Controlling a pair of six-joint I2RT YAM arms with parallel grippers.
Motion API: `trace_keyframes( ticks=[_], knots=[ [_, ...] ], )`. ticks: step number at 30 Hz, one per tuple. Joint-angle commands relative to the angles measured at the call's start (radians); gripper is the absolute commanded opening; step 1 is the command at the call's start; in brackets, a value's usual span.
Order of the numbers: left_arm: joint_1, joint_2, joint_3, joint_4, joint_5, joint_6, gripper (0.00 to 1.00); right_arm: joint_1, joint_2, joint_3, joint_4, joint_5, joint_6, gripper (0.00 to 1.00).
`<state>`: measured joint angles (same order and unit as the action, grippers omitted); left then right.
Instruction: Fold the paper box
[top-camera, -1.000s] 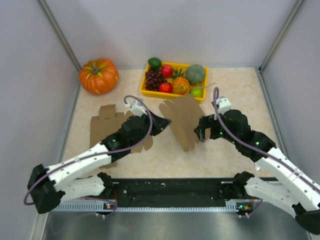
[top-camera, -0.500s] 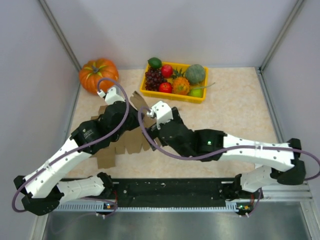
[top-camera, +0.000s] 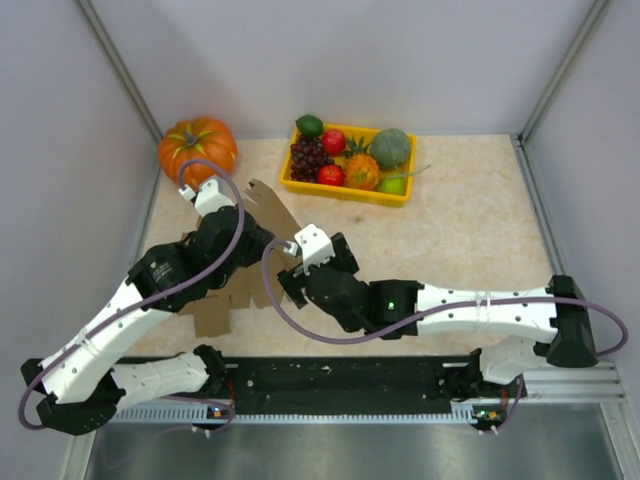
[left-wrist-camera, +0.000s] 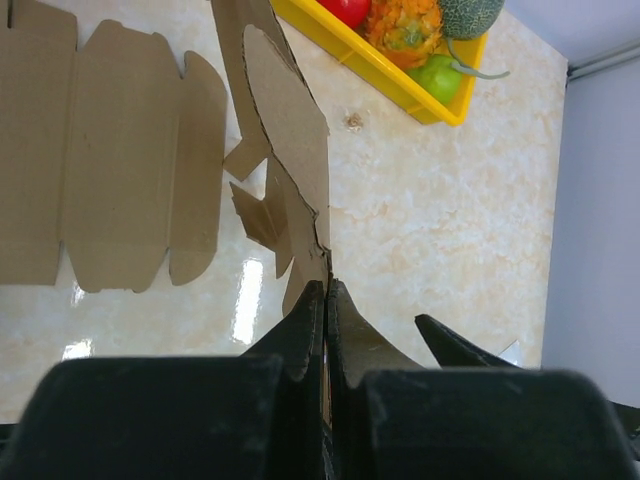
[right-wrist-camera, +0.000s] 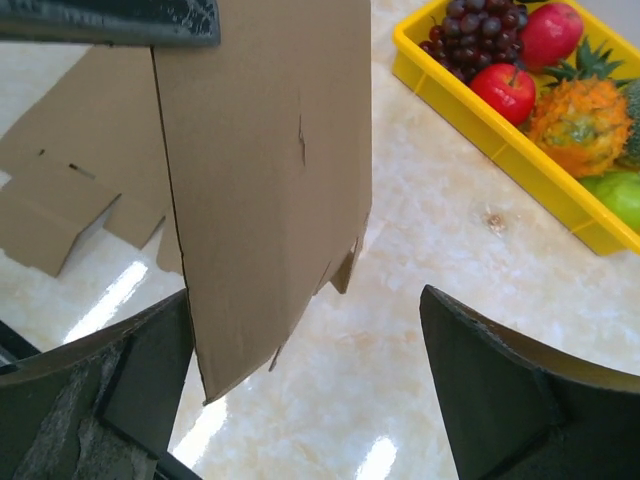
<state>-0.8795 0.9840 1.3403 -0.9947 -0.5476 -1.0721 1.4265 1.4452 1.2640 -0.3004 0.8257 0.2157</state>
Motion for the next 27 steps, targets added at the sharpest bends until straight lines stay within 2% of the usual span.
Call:
trace_keyframes(
  ticks=[1, 4, 7, 9, 11, 15, 16, 17, 19, 20, 21, 22, 23, 24, 25, 26, 27],
  knots=[
    [-0.003, -0.007, 0.045, 0.033, -0.025, 0.008, 0.00, 0.014, -0.100, -0.072, 0.184, -0.071, -0.024, 0.91],
    [-0.003, 0.005, 0.060, 0.030, -0.015, 0.011, 0.00, 0.014, -0.091, -0.069, 0.169, -0.013, -0.009, 0.91],
    [-0.003, 0.004, 0.056, 0.042, 0.003, -0.006, 0.00, 0.014, -0.014, -0.014, 0.150, 0.071, -0.024, 0.87],
    [-0.003, 0.007, 0.065, 0.038, 0.008, -0.012, 0.00, 0.014, 0.026, 0.014, 0.152, 0.172, -0.029, 0.80],
    [-0.003, 0.013, 0.077, 0.027, 0.005, -0.023, 0.00, 0.014, 0.063, 0.020, 0.173, 0.208, -0.054, 0.70],
    [-0.004, 0.016, 0.094, 0.027, 0.014, -0.034, 0.00, 0.014, 0.080, 0.002, 0.270, 0.257, -0.124, 0.65],
    [-0.004, 0.021, 0.094, 0.028, 0.015, -0.038, 0.00, 0.012, 0.083, -0.002, 0.293, 0.265, -0.153, 0.59],
    [-0.003, 0.019, 0.094, 0.030, 0.020, -0.043, 0.00, 0.012, 0.084, -0.008, 0.322, 0.277, -0.163, 0.46],
    [-0.003, 0.024, 0.094, 0.042, 0.031, -0.034, 0.00, 0.009, 0.078, -0.035, 0.349, 0.308, -0.177, 0.32],
    [-0.003, 0.021, 0.094, 0.050, 0.046, -0.025, 0.00, 0.006, 0.063, -0.044, 0.357, 0.311, -0.182, 0.09],
    [-0.003, 0.019, 0.083, 0.066, 0.057, -0.008, 0.00, 0.000, 0.051, -0.067, 0.357, 0.316, -0.176, 0.00],
    [-0.003, 0.012, 0.074, 0.126, 0.070, 0.042, 0.00, -0.004, 0.035, -0.083, 0.357, 0.313, -0.155, 0.00],
    [-0.001, 0.002, 0.063, 0.195, 0.101, 0.096, 0.09, -0.011, 0.011, -0.093, 0.274, 0.302, -0.113, 0.00],
    [0.002, -0.046, -0.001, 0.306, 0.241, 0.192, 0.26, -0.030, -0.050, -0.121, 0.230, 0.262, -0.060, 0.00],
    [0.004, -0.089, -0.062, 0.459, 0.341, 0.380, 0.51, -0.043, -0.109, -0.156, 0.228, 0.207, 0.000, 0.00],
    [0.002, -0.141, -0.193, 0.634, 0.388, 0.406, 0.65, -0.067, -0.164, -0.194, 0.225, 0.172, 0.051, 0.00],
    [0.002, -0.257, -0.263, 0.718, 0.420, 0.420, 0.78, -0.118, -0.286, -0.259, 0.172, 0.067, 0.112, 0.00]
  ],
)
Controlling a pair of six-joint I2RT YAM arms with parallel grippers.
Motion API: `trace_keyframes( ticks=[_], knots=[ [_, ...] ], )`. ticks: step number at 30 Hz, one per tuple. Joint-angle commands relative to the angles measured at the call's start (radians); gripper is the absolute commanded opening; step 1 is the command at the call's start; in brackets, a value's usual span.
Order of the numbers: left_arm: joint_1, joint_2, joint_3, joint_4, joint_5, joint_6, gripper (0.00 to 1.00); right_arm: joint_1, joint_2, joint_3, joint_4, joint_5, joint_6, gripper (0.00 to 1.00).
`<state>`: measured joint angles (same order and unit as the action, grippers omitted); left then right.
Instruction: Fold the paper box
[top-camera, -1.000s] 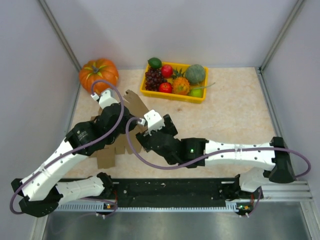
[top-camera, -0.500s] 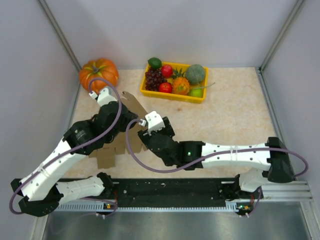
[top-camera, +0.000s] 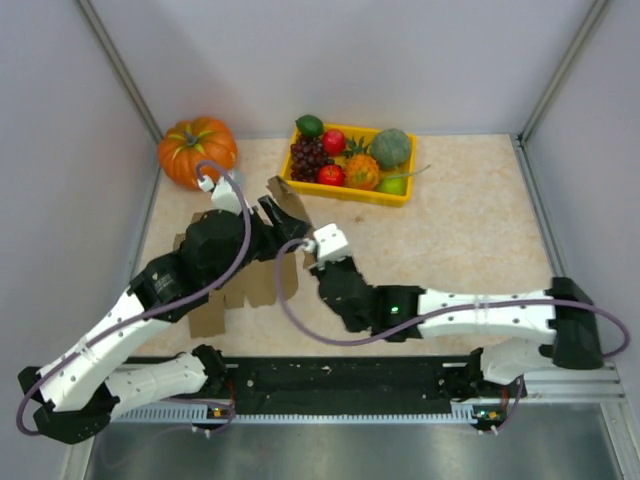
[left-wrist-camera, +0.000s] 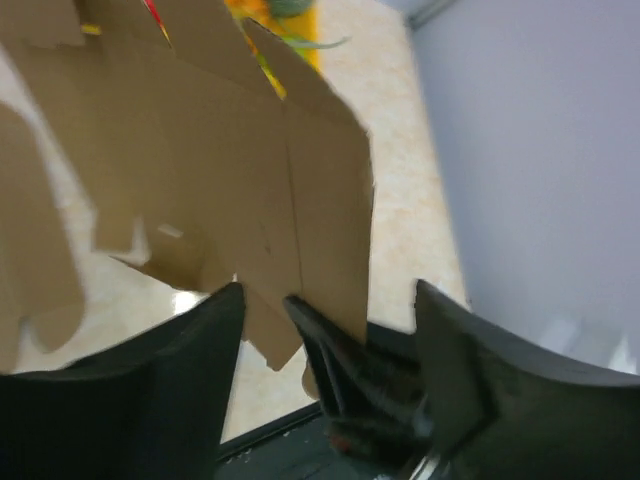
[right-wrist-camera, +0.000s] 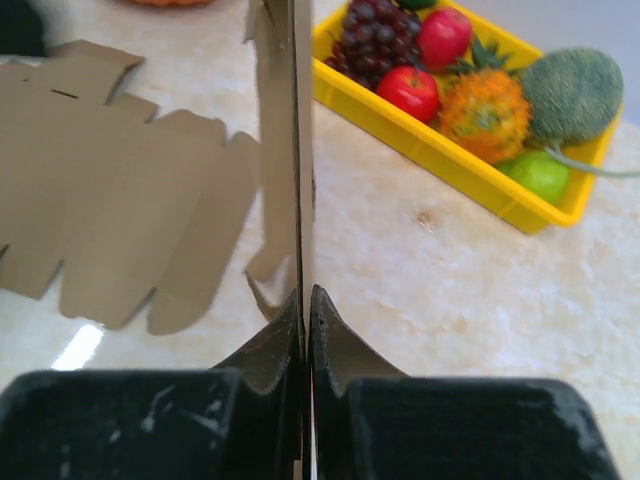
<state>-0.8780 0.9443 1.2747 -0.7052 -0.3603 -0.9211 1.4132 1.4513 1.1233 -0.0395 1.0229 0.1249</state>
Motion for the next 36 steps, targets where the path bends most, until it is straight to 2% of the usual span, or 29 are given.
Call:
trace_keyframes(
  ticks=[1, 2, 3, 4, 6, 8, 9, 10, 11, 12, 13, 14, 15, 17, 19, 20, 22, 24, 28, 29, 30, 33, 36],
  knots=[
    [0.002, -0.281, -0.265, 0.506, 0.253, 0.328, 0.88, -0.137, -0.355, -0.155, -0.089, -0.200, 0.249, 0.00],
    [0.004, -0.335, -0.367, 0.559, 0.250, 0.349, 0.98, -0.163, -0.420, -0.196, -0.068, -0.268, 0.252, 0.00],
    [0.010, -0.414, -0.403, 0.570, 0.227, 0.361, 0.98, -0.187, -0.495, -0.271, -0.038, -0.394, 0.260, 0.00],
    [0.016, -0.436, -0.431, 0.552, 0.181, 0.381, 0.98, -0.256, -0.616, -0.298, -0.036, -0.467, 0.271, 0.00],
    [0.049, -0.449, -0.485, 0.504, 0.196, 0.416, 0.98, -0.308, -0.730, -0.330, -0.068, -0.579, 0.291, 0.00],
    [0.079, -0.440, -0.570, 0.538, 0.236, 0.412, 0.98, -0.353, -0.857, -0.330, -0.134, -0.625, 0.291, 0.00],
    [0.135, -0.415, -0.602, 0.573, 0.280, 0.398, 0.98, -0.364, -0.885, -0.324, -0.158, -0.639, 0.294, 0.00],
    [0.180, -0.397, -0.638, 0.710, 0.373, 0.354, 0.98, -0.373, -0.913, -0.318, -0.199, -0.649, 0.304, 0.00],
    [0.229, -0.371, -0.711, 0.808, 0.555, 0.303, 0.98, -0.391, -0.946, -0.310, -0.212, -0.667, 0.309, 0.00],
    [0.341, -0.289, -0.736, 0.902, 0.660, 0.235, 0.98, -0.393, -0.963, -0.303, -0.218, -0.678, 0.318, 0.00],
    [0.399, -0.227, -0.762, 1.138, 0.772, 0.076, 0.99, -0.393, -0.976, -0.300, -0.230, -0.681, 0.337, 0.00],
    [0.448, -0.160, -0.799, 1.300, 0.961, -0.003, 0.98, -0.393, -1.000, -0.296, -0.234, -0.690, 0.340, 0.00],
    [0.506, -0.030, -0.810, 1.439, 1.022, -0.069, 0.98, -0.395, -1.008, -0.287, -0.241, -0.696, 0.346, 0.00],
    [0.524, 0.094, -0.792, 1.751, 1.102, -0.140, 0.98, -0.395, -1.025, -0.283, -0.257, -0.707, 0.367, 0.00],
    [0.536, 0.265, -0.766, 1.917, 1.188, -0.220, 0.98, -0.395, -1.042, -0.284, -0.255, -0.741, 0.384, 0.00],
    [0.536, 0.327, -0.737, 2.134, 1.216, -0.254, 0.98, -0.393, -1.048, -0.284, -0.255, -0.751, 0.386, 0.00],
    [0.542, 0.511, -0.706, 2.374, 1.256, -0.403, 0.98, -0.393, -1.059, -0.278, -0.254, -0.796, 0.389, 0.00],
    [0.525, 0.615, -0.597, 2.374, 1.349, -0.410, 0.98, -0.395, -1.066, -0.269, -0.252, -0.839, 0.392, 0.00],
    [0.473, 0.633, -0.528, 2.376, 1.431, -0.323, 0.98, -0.395, -1.066, -0.255, -0.253, -0.880, 0.403, 0.00],
    [0.465, 0.625, -0.516, 2.376, 1.431, -0.315, 0.95, -0.393, -1.068, -0.254, -0.254, -0.883, 0.401, 0.00],
    [0.464, 0.613, -0.514, 2.376, 1.420, -0.315, 0.91, -0.393, -1.069, -0.253, -0.254, -0.886, 0.404, 0.00],
    [0.459, 0.599, -0.492, 2.376, 1.423, -0.332, 0.55, -0.393, -1.080, -0.253, -0.261, -0.857, 0.409, 0.00],
    [0.465, 0.570, -0.511, 2.376, 1.434, -0.338, 0.43, -0.393, -1.095, -0.261, -0.309, -0.788, 0.400, 0.00]
  ],
)
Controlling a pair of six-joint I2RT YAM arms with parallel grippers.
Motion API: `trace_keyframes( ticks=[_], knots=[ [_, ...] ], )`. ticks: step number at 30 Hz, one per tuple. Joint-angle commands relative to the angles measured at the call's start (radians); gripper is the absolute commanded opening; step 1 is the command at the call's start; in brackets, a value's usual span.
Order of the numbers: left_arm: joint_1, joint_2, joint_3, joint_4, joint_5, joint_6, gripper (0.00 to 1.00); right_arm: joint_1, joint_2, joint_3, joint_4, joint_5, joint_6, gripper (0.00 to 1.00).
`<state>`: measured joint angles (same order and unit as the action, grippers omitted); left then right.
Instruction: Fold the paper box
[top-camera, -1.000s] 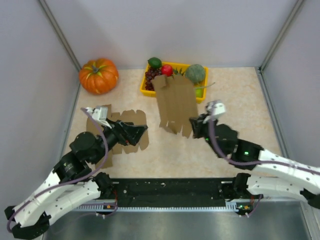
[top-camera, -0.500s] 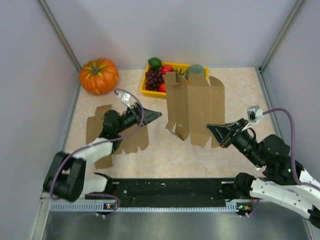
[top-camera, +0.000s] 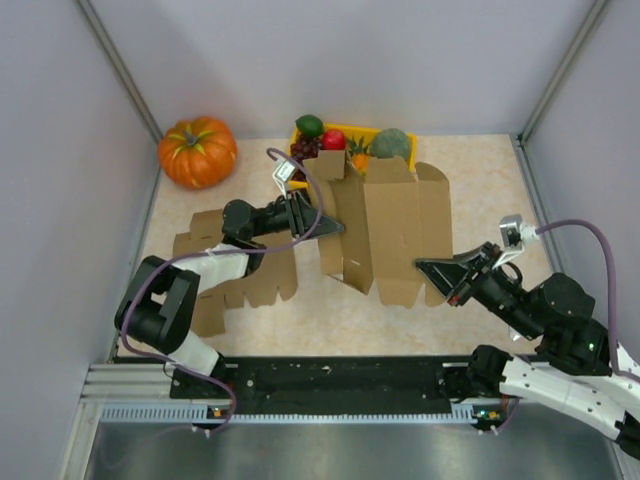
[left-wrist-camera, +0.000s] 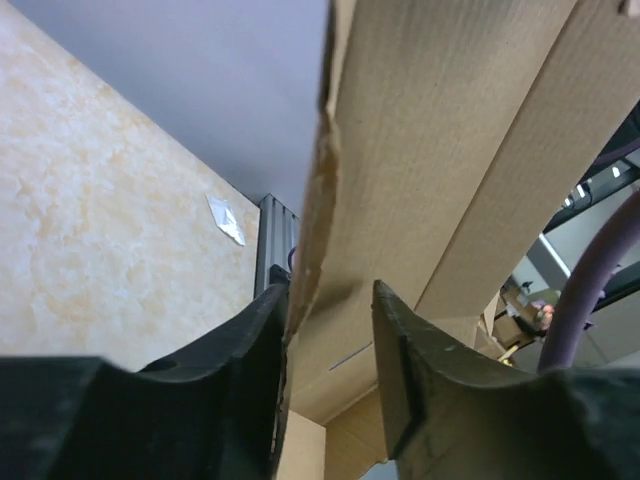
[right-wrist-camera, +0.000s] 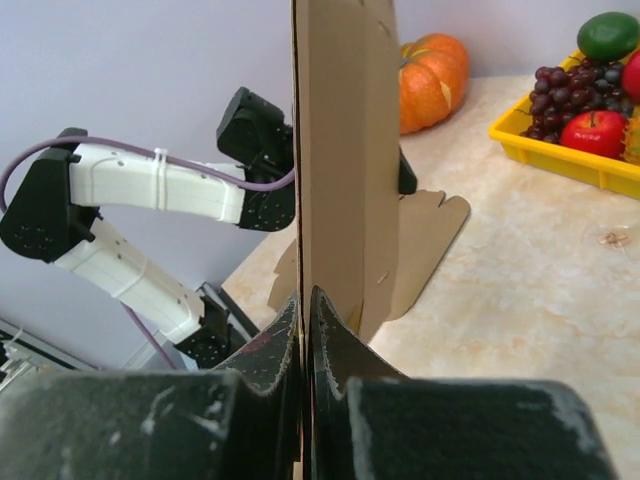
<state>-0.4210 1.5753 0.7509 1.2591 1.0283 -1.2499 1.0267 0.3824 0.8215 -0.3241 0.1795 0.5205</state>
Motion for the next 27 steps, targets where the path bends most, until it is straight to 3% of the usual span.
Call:
trace_keyframes(
  ticks=[1, 4, 5, 7, 9, 10, 11, 12, 14, 17, 18, 22, 24, 25, 27],
  knots=[
    [0.011, -0.072, 0.004, 0.410, 0.047, -0.013, 0.35, -0.008, -0.030, 0.038, -0.038, 0.070, 0.003, 0.00],
    [0.017, -0.104, -0.030, 0.410, 0.058, -0.023, 0.13, -0.007, -0.031, 0.021, -0.107, 0.141, 0.012, 0.00],
    [0.034, -0.118, -0.036, 0.398, 0.073, -0.032, 0.04, -0.007, -0.013, 0.024, -0.192, 0.194, 0.015, 0.14],
    [0.072, -0.138, -0.051, 0.244, 0.105, -0.016, 0.00, -0.007, 0.050, 0.066, -0.365, 0.292, 0.039, 0.61],
    [0.105, -0.204, -0.071, 0.049, 0.147, 0.115, 0.00, -0.007, 0.206, 0.169, -0.645, 0.422, 0.065, 0.89],
    [0.117, -0.240, -0.079, -0.087, 0.151, 0.210, 0.00, -0.008, 0.257, 0.200, -0.699, 0.432, 0.059, 0.92],
    [0.128, -0.336, -0.068, -0.499, 0.139, 0.333, 0.00, -0.008, 0.310, 0.256, -0.754, 0.422, 0.046, 0.93],
    [0.123, -0.386, -0.039, -0.737, 0.049, 0.642, 0.00, -0.007, 0.382, 0.284, -0.773, 0.414, 0.023, 0.95],
    [0.088, -0.466, 0.092, -1.246, -0.127, 0.864, 0.00, -0.008, 0.459, 0.397, -0.854, 0.480, 0.041, 0.98],
    [0.087, -0.477, 0.201, -1.455, -0.200, 0.986, 0.00, -0.023, 0.588, 0.579, -0.984, 0.580, 0.006, 0.99],
    [0.087, -0.480, 0.231, -1.609, -0.230, 1.029, 0.00, -0.060, 0.616, 0.625, -1.007, 0.609, -0.040, 0.99],
    [0.090, -0.534, 0.298, -1.750, -0.386, 1.073, 0.00, -0.230, 0.694, 0.806, -1.009, 0.635, -0.174, 0.99],
    [0.091, -0.567, 0.318, -1.790, -0.407, 1.110, 0.00, -0.280, 0.690, 0.854, -0.959, 0.572, -0.289, 0.99],
    [0.090, -0.578, 0.330, -1.814, -0.393, 1.121, 0.00, -0.289, 0.676, 0.851, -0.819, 0.516, -0.353, 0.99],
    [0.090, -0.586, 0.347, -1.849, -0.302, 1.168, 0.00, -0.290, 0.635, 0.814, -0.662, 0.211, -0.526, 0.99]
  ],
)
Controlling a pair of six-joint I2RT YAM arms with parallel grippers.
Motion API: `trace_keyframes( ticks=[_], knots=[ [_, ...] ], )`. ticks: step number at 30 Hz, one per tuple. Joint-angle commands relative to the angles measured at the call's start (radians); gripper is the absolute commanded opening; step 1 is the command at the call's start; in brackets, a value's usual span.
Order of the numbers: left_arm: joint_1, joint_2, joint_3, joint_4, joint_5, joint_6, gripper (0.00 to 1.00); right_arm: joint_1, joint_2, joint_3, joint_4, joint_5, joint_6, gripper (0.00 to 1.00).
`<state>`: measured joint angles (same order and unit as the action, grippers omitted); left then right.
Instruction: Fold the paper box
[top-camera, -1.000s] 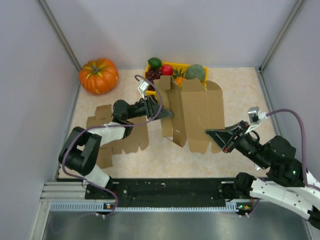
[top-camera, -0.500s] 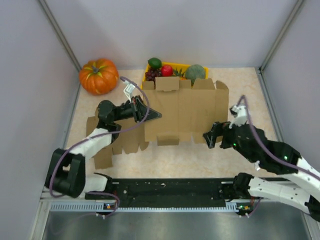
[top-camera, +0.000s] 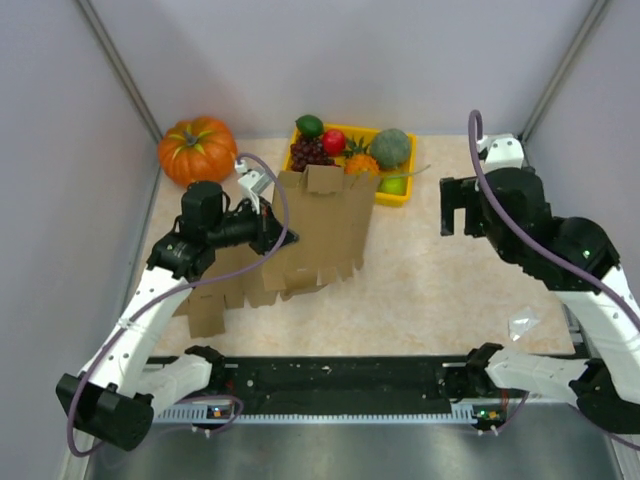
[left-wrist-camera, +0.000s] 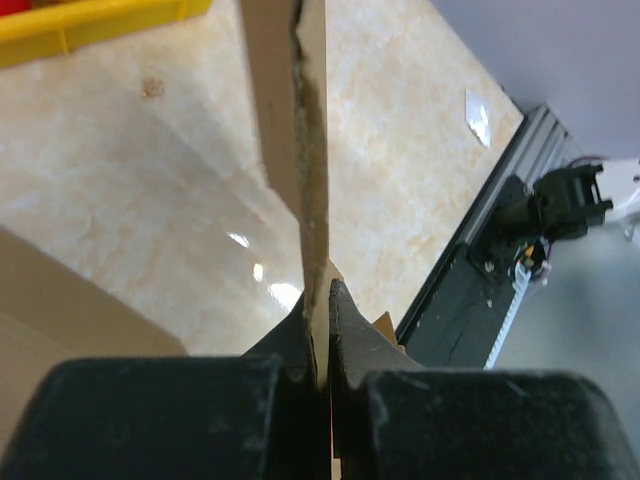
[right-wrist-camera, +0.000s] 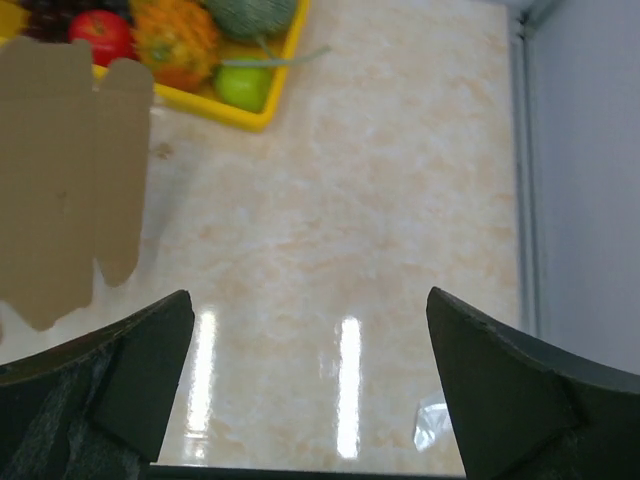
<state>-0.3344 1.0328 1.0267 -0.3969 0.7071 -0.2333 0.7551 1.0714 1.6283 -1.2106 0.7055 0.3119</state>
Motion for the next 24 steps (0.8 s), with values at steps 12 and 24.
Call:
trace_keyframes(
  ticks=[12, 24],
  knots=[
    [-0.075, -0.043, 0.116, -0.318, 0.130, 0.224, 0.00, -0.048, 0.419, 0.436, 0.398, -1.278, -0.448, 0.82],
    [-0.127, -0.037, 0.125, -0.330, 0.124, 0.272, 0.00, -0.051, 0.527, 0.366, 0.398, -1.563, -0.379, 0.51]
  ],
)
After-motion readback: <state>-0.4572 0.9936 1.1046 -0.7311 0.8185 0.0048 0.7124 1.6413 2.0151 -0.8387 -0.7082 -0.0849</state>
